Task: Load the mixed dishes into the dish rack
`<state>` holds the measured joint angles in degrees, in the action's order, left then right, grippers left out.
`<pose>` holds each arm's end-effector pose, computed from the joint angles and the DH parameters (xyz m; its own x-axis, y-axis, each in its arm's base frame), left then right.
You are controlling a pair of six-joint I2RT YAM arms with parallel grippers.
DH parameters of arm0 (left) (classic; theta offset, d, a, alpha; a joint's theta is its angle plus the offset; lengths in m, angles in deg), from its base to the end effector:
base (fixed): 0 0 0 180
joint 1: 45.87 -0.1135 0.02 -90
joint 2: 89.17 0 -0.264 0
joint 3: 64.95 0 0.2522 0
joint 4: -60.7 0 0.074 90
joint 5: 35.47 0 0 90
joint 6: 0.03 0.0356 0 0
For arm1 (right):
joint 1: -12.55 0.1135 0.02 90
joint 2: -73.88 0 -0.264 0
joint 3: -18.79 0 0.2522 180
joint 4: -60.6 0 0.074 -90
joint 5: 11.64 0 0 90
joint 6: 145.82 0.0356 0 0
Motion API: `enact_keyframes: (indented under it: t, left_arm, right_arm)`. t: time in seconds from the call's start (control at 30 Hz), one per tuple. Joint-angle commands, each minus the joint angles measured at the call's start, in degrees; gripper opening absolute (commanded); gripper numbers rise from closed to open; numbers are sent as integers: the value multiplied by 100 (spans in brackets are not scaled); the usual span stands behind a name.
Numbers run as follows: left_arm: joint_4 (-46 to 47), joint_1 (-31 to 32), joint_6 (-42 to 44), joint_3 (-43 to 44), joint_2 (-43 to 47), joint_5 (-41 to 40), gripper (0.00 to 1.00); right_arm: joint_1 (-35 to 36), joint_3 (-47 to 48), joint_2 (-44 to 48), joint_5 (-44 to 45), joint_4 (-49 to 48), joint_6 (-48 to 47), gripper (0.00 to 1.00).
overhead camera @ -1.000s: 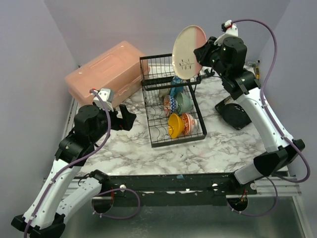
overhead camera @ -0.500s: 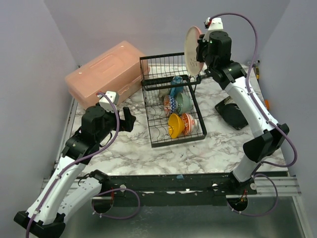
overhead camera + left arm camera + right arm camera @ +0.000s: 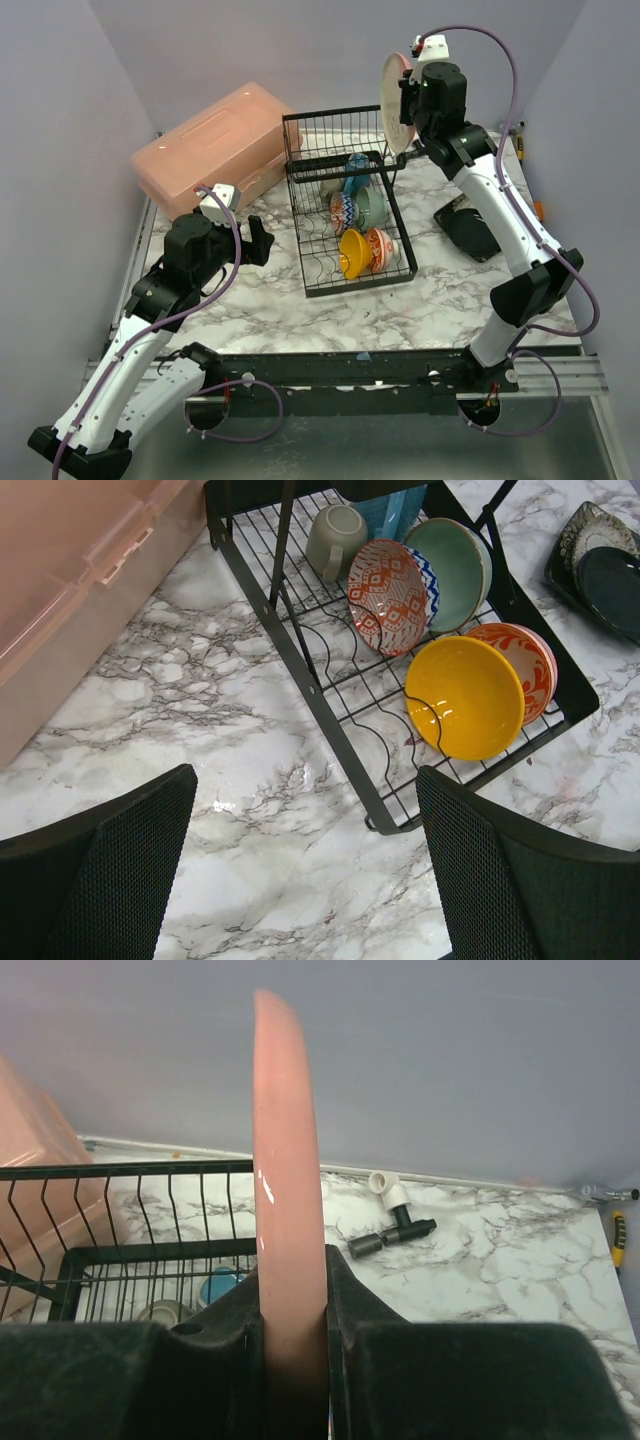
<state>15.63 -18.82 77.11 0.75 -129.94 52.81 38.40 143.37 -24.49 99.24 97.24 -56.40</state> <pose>0.1355 -0.0680 0.3545 -0.3945 -0.0483 -0.9176 0.3504 0.9152 -0.1989 0.3567 0.1587 0.4667 -0.1620 -0.0890 -0.9828 -0.0936 0.9928 -0.0745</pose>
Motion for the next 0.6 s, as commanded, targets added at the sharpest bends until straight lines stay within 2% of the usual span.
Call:
enact_keyframes:
  t: [0.0, 0.1, 0.37, 0.57]
  left_arm:
    - [110, -24, 56, -75, 81, 66, 90]
    - [108, -24, 56, -80, 78, 91, 90]
    - [91, -24, 48, -78, 91, 127, 90]
    - [82, -24, 47, -108, 127, 145, 90]
  right_arm:
    - [105, 110, 122, 472, -575, -282, 0]
    - [243, 72, 92, 625, -584, -399, 0]
    - [823, 427, -477, 2250, -565, -821, 0]
    - [851, 268, -556, 2285, -569, -632, 0]
